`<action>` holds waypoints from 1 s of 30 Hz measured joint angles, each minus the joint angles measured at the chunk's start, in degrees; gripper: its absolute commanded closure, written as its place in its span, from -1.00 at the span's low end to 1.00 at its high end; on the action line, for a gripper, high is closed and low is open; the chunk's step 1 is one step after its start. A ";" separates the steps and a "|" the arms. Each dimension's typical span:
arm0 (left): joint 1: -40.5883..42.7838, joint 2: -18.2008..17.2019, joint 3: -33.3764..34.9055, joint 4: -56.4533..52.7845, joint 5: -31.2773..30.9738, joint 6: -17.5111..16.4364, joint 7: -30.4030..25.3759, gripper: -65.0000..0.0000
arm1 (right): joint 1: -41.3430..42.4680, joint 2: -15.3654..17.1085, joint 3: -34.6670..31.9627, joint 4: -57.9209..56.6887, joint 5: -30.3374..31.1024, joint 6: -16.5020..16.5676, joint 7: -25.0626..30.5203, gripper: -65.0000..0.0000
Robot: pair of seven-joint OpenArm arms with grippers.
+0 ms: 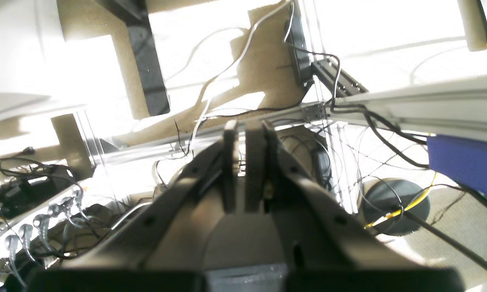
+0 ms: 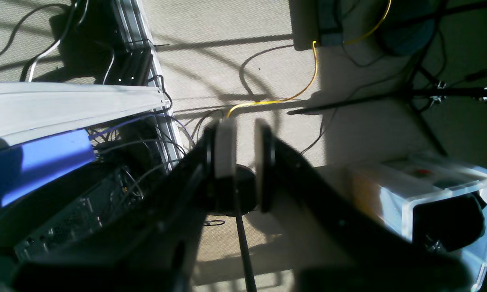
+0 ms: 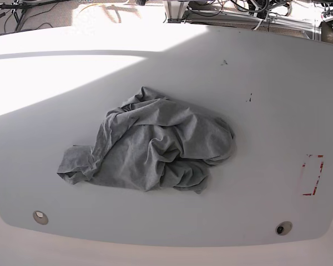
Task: Fold the T-shirt properly
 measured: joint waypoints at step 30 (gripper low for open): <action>6.67 -0.09 -0.42 7.50 -0.15 -0.02 0.02 0.94 | -5.51 0.00 -0.31 3.48 0.02 0.66 3.34 0.76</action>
